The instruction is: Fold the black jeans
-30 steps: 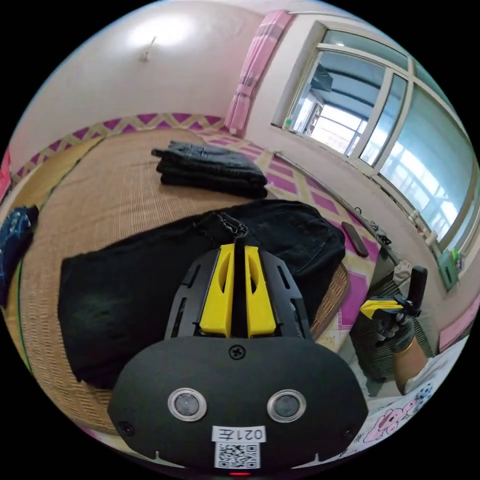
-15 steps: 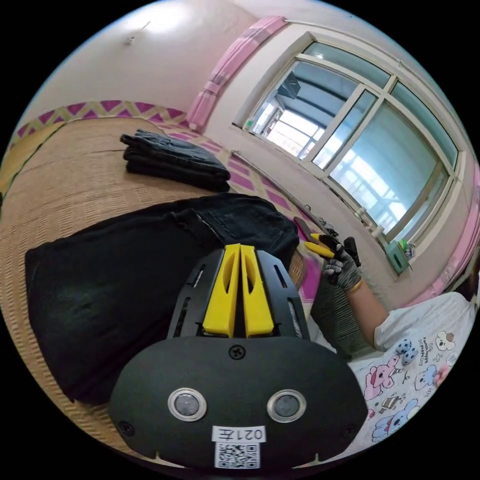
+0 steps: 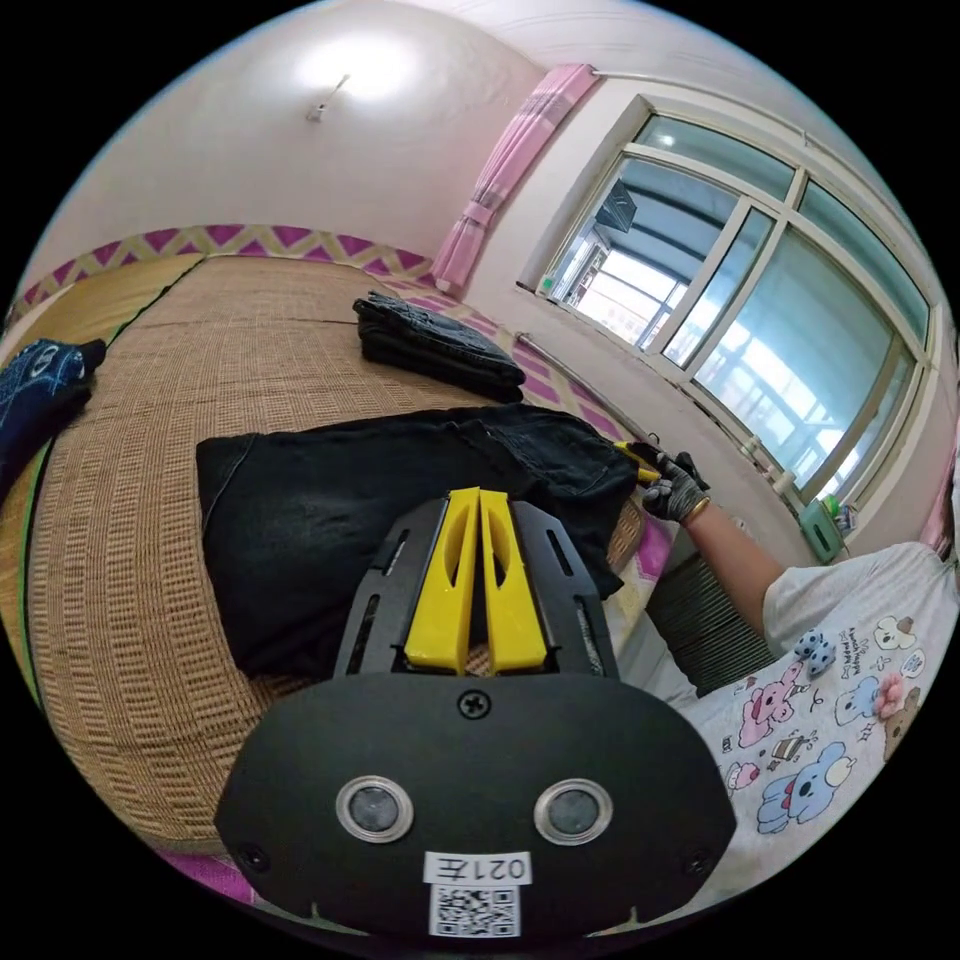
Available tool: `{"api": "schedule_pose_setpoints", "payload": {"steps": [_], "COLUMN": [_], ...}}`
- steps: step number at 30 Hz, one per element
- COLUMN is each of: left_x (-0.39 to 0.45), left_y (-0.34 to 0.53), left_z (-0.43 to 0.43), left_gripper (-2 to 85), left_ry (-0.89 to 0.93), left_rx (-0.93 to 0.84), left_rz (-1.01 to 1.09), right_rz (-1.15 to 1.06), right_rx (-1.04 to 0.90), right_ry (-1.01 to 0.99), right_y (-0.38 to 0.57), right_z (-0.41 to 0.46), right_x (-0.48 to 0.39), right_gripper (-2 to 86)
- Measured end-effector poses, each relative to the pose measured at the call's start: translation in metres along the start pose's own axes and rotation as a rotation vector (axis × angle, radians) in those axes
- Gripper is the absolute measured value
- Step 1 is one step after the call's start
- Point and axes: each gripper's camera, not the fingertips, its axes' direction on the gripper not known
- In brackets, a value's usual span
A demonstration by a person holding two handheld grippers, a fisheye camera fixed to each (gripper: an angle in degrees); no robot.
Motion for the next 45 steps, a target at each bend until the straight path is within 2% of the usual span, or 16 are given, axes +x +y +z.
{"api": "schedule_pose_setpoints", "payload": {"steps": [2,5,8,10,13,18,22,27,29,32,35,37,39,41,43,45], "left_x": [-0.009,-0.021,-0.034,-0.043,-0.059,-0.086,-0.104,-0.125,-0.131,-0.138,-0.138,-0.137,-0.13,-0.125,-0.123,-0.135], "left_y": [0.004,0.01,0.014,0.019,0.028,0.047,0.061,0.075,0.071,0.056,0.035,0.02,-0.004,-0.025,-0.044,-0.06], "left_z": [-0.009,-0.028,-0.05,-0.065,-0.089,-0.132,-0.162,-0.213,-0.224,-0.23,-0.233,-0.235,-0.235,-0.232,-0.224,-0.205], "left_gripper": [-1.0,-0.9,-1.0,-1.0,-0.9,-0.9,-0.9,-0.9,-0.9,-0.9,-0.9,-0.9,-0.9,-0.9,-0.9,-0.9], "left_ry": [0.0,-0.013,-0.027,-0.023,-0.009,-0.014,-0.028,-0.068,-0.058,-0.03,-0.006,0.002,0.002,-0.028,-0.079,-0.144], "left_rx": [0.005,0.014,0.021,0.04,0.064,0.097,0.099,0.134,0.172,0.202,0.202,0.195,0.178,0.148,0.109,0.007], "left_rz": [-0.021,-0.031,-0.039,-0.052,-0.088,-0.149,-0.193,-0.235,-0.247,-0.243,-0.218,-0.193,-0.128,-0.082,-0.055,-0.077], "right_rz": [-0.023,-0.264,-0.586,-0.867,-1.159,-1.432,-1.419,-1.452,-1.46,-1.448,-1.428,-1.328,-1.24,-1.21,-1.203,-1.179], "right_rx": [0.041,0.05,0.0,-0.047,-0.136,-0.396,-0.613,-0.379,-0.389,-0.531,-0.531,-0.76,-0.833,-0.745,-0.61,-0.587], "right_ry": [-0.006,0.056,0.192,0.332,0.45,0.521,0.601,0.59,0.597,0.65,0.587,0.355,0.236,0.281,0.426,0.497], "right_y": [0.008,0.024,0.067,0.126,0.22,0.369,0.449,0.47,0.478,0.496,0.492,0.463,0.433,0.405,0.38,0.37], "right_z": [0.005,0.014,0.052,0.109,0.208,0.396,0.53,0.519,0.536,0.585,0.57,0.544,0.521,0.495,0.465,0.449], "right_x": [-0.017,-0.106,-0.237,-0.337,-0.422,-0.444,-0.369,-0.397,-0.398,-0.371,-0.373,-0.375,-0.368,-0.355,-0.331,-0.307], "right_gripper": [6.2,5.7,5.6,5.7,5.8,5.8,5.7,5.8,5.9,6.5,7.8,8.8,8.9,8.9,8.6,8.4]}}
